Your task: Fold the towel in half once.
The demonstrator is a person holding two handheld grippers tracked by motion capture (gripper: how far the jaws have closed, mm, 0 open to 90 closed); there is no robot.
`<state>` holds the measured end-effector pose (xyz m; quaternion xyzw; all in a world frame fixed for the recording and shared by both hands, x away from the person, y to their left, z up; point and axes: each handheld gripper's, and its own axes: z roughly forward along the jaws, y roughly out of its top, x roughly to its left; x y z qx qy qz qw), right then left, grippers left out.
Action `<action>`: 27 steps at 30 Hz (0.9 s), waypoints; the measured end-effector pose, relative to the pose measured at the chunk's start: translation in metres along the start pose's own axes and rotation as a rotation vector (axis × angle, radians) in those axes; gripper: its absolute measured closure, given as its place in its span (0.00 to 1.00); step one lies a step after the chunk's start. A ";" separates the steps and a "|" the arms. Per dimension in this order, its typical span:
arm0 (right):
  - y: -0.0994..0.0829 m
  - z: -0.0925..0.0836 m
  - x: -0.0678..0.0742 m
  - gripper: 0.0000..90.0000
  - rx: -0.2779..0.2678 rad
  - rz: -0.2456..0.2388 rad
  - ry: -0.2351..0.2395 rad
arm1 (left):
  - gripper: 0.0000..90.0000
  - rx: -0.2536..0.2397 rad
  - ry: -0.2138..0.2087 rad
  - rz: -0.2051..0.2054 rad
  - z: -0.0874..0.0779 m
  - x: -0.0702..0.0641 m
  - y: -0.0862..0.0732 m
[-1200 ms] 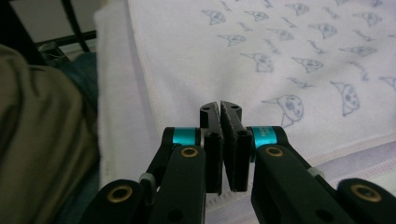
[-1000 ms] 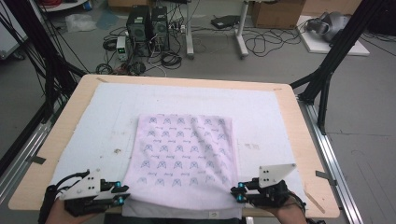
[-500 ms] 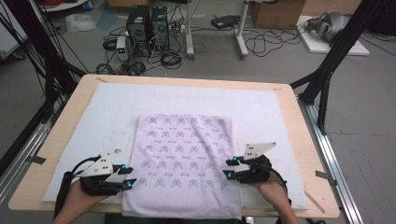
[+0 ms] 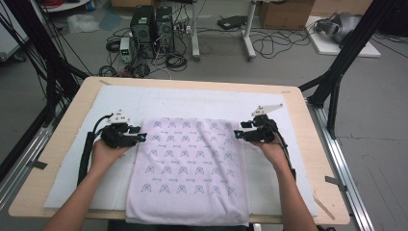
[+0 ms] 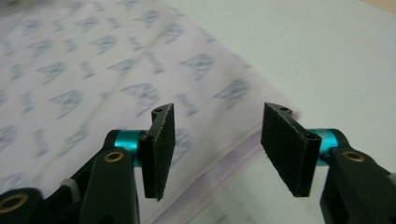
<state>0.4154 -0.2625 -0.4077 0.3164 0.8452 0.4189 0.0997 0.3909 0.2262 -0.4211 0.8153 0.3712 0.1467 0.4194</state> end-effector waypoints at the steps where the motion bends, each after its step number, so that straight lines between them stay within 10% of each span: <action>1: 0.004 0.004 -0.006 0.47 0.009 0.004 -0.018 | 0.61 0.011 0.004 -0.014 0.007 0.006 0.004; 6: 0.014 0.029 -0.025 0.46 0.054 0.033 -0.034 | 0.47 0.074 0.102 -0.078 0.038 0.026 0.013; 12: 0.007 0.046 -0.036 0.51 0.071 0.090 -0.035 | 0.51 0.034 0.066 -0.194 0.049 0.039 0.011; 19: 0.005 0.053 -0.038 0.91 0.093 0.103 0.026 | 0.91 0.042 0.041 -0.170 0.050 0.040 0.013; 27: 0.014 0.041 -0.043 0.96 0.049 0.083 -0.033 | 0.95 0.010 0.058 -0.154 0.045 0.045 0.025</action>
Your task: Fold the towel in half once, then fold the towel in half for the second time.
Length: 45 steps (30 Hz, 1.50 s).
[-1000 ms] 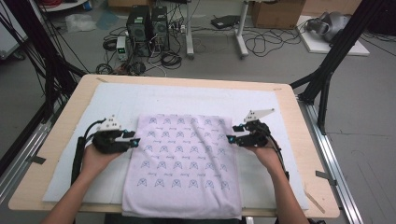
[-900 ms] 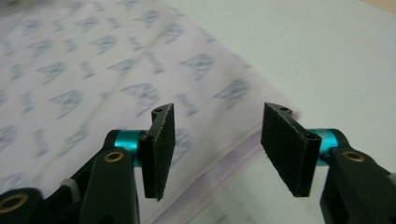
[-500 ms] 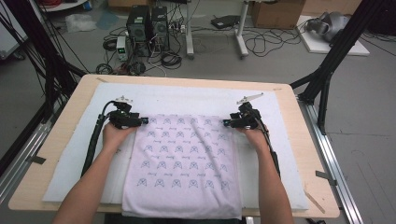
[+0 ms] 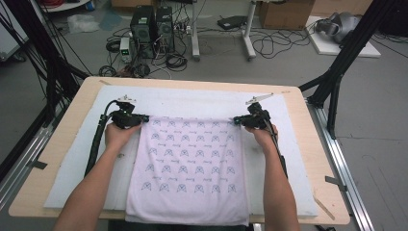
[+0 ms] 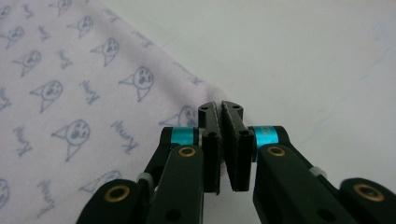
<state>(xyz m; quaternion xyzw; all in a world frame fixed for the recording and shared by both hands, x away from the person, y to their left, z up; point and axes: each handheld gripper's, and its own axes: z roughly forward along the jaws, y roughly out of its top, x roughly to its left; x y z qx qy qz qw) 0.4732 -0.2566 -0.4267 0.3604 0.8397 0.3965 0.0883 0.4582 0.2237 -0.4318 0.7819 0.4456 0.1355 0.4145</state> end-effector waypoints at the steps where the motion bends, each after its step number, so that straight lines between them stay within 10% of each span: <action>1: 0.001 -0.002 0.000 0.96 -0.012 0.002 -0.009 | 0.95 0.002 0.005 0.015 -0.001 -0.001 0.004; 10: 0.010 -0.018 -0.011 0.96 -0.056 0.062 -0.003 | 0.96 -0.079 0.026 0.080 -0.017 -0.005 0.051; 18: 0.054 -0.037 -0.007 0.96 -0.084 -0.019 0.007 | 0.96 -0.120 -0.004 0.037 -0.030 0.010 0.058; 45: 0.034 -0.061 0.032 0.96 -0.129 -0.046 0.101 | 0.95 -0.169 -0.197 0.060 -0.068 -0.001 0.027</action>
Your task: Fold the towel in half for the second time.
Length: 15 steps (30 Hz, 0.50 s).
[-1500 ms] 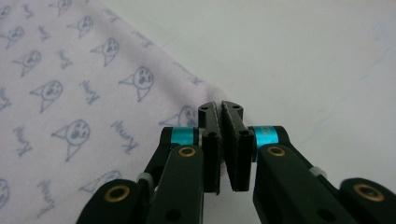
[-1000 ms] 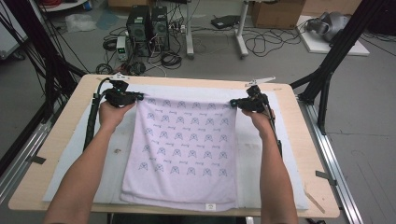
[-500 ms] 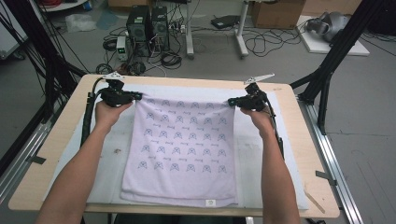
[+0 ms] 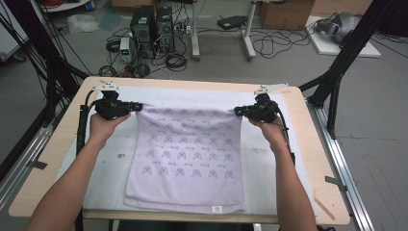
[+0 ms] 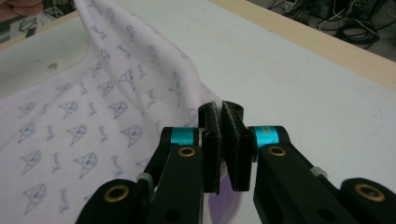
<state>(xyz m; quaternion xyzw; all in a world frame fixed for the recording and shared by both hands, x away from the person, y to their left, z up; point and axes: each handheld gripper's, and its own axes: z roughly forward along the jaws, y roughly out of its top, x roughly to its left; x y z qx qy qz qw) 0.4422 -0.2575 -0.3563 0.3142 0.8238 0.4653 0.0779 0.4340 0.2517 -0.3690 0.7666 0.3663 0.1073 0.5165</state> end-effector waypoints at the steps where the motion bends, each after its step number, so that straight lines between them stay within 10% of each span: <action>1: -0.004 -0.001 0.001 0.96 -0.008 0.002 0.002 | 0.95 0.000 -0.003 -0.005 -0.002 -0.001 -0.002; 15: -0.041 -0.033 0.039 0.96 -0.030 -0.080 0.066 | 0.95 0.014 -0.124 -0.016 -0.041 -0.034 -0.046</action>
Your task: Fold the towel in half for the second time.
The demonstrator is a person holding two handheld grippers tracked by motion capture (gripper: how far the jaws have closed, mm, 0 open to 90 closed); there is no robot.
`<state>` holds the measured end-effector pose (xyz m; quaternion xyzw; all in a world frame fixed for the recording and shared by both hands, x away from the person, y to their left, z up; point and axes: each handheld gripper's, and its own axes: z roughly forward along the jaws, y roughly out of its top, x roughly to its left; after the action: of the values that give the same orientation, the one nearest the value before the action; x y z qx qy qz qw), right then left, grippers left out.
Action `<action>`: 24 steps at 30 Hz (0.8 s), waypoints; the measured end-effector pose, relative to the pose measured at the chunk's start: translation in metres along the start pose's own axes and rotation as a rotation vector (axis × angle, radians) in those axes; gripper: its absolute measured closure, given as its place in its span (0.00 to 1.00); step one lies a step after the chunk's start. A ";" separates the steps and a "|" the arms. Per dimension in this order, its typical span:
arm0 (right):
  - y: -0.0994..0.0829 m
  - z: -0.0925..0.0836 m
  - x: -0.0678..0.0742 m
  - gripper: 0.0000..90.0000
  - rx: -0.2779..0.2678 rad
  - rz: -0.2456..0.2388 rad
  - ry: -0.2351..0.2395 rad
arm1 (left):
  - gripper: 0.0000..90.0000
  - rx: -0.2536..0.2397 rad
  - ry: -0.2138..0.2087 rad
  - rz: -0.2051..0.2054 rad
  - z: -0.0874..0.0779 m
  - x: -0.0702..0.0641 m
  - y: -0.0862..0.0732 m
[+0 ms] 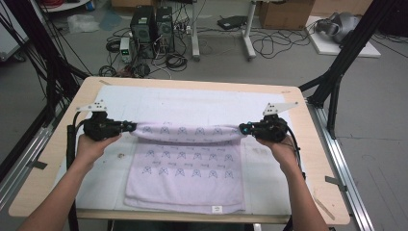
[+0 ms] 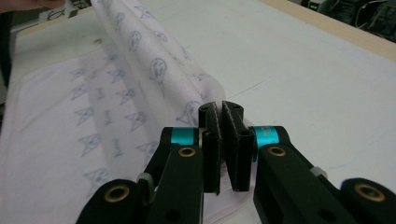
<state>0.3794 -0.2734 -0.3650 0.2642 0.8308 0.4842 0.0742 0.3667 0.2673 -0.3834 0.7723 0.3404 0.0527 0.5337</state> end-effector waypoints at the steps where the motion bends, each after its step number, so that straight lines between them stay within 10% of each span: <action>1: -0.002 -0.001 0.004 0.96 0.002 -0.002 0.005 | 0.95 0.004 -0.007 -0.005 -0.004 -0.006 -0.010; 12: -0.056 -0.012 0.054 0.92 0.046 -0.029 0.077 | 0.83 0.087 -0.052 -0.027 -0.021 -0.040 -0.072; 17: -0.064 -0.020 0.056 0.78 0.026 -0.004 0.072 | 0.65 0.117 -0.012 0.014 -0.026 -0.048 -0.067; 24: -0.058 -0.005 0.064 0.72 0.064 -0.064 0.082 | 0.72 0.125 -0.035 0.078 -0.011 -0.056 -0.058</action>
<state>0.3020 -0.2675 -0.4023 0.2199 0.8561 0.4653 0.0471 0.2921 0.2554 -0.4123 0.8176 0.3032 0.0386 0.4880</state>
